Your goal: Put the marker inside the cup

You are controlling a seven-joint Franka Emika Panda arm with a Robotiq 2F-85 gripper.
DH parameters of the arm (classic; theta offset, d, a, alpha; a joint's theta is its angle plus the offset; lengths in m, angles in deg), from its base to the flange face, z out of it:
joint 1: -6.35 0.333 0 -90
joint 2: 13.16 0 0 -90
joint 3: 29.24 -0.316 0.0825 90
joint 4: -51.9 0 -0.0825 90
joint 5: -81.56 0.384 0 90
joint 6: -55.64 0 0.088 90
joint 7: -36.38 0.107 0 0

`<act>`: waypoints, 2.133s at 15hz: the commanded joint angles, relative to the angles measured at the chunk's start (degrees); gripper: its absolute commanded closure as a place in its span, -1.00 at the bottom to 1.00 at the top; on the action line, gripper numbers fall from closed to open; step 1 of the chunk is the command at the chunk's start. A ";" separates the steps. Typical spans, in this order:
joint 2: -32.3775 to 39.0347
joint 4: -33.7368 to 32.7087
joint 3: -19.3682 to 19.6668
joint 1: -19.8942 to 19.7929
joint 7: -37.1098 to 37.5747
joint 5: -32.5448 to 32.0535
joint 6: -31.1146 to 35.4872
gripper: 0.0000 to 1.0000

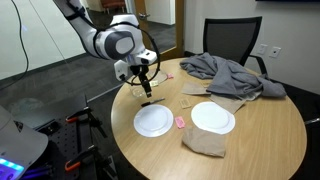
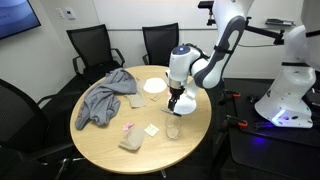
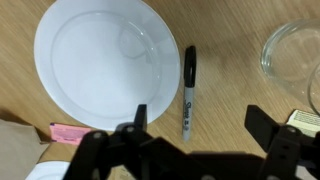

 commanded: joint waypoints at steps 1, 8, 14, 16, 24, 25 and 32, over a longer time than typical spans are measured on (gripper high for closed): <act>4.61 -3.48 3.13 3.84 -4.59 3.28 1.47 -1.00; 9.80 -8.19 2.70 4.30 -12.39 9.42 0.86 -0.77; 12.53 -11.77 1.82 2.81 -16.29 13.20 -0.04 -0.53; 13.50 -12.82 1.83 2.55 -16.61 13.88 -0.20 -0.48; 16.09 -15.25 1.75 1.91 -17.29 15.38 -0.42 0.42; 16.19 -15.36 1.73 1.82 -17.31 15.46 -0.40 0.60; 13.24 -13.63 0.83 1.38 -17.52 16.31 -1.44 0.93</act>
